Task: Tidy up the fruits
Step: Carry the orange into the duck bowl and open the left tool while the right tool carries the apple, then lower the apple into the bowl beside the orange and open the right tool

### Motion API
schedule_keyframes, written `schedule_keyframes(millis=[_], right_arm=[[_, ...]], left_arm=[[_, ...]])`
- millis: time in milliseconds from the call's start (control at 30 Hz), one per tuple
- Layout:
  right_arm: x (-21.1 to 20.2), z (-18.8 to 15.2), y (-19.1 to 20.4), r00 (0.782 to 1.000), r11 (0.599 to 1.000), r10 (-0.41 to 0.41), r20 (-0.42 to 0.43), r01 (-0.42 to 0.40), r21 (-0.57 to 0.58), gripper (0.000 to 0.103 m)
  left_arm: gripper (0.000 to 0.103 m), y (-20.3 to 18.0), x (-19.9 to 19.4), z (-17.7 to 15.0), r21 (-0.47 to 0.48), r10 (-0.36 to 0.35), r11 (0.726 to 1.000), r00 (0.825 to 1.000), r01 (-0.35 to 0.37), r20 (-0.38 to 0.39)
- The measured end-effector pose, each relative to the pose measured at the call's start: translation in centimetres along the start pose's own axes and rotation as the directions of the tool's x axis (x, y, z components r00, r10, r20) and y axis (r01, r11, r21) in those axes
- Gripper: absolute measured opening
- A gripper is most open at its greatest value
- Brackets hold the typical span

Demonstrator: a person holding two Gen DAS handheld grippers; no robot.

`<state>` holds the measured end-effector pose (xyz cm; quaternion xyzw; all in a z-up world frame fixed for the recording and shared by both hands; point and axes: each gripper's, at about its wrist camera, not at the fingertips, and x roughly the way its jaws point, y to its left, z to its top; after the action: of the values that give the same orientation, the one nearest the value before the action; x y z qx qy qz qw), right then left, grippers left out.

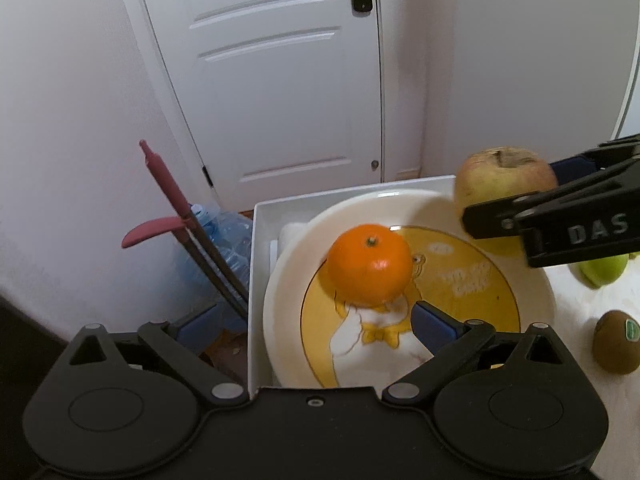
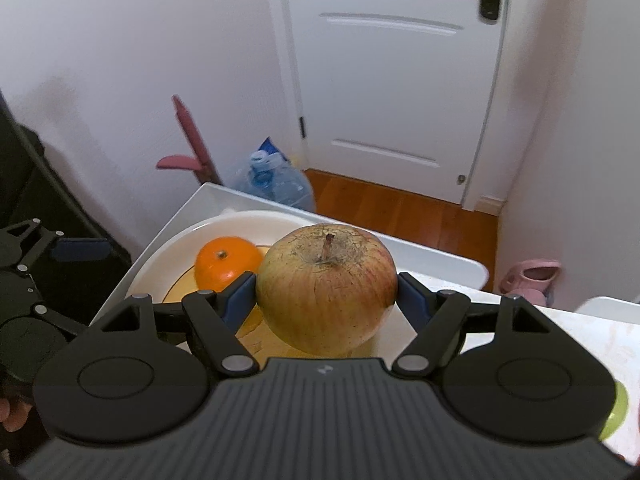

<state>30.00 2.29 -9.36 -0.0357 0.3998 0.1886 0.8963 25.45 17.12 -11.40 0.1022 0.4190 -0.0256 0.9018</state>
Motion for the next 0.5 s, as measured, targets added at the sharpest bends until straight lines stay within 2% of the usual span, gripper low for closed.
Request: schedule_keyframes(millis=[200,433,500], right_arm=[[1.9,-0.4,1.1,1.0,0.999,0.015,-0.022,-0.016,-0.042,0.09],[2.7,-0.9,1.9,0.999,0.997,-0.003,-0.034,0.0,-0.081,0.091],[2.3,-1.0,2.1,1.0,0.996,-0.019,-0.002,0.019,-0.085,0.094]], left_arm=[[0.103,0.2,-0.4,-1.0,-0.008,0.016,1.0,1.0,-0.016,-0.021],[0.103,0.5,-0.8,-1.8,-0.003,0.009,1.0,1.0,-0.009,-0.021],[0.103,0.4,-1.0,-1.8,0.001,0.013,1.0,1.0,-0.013,-0.014]])
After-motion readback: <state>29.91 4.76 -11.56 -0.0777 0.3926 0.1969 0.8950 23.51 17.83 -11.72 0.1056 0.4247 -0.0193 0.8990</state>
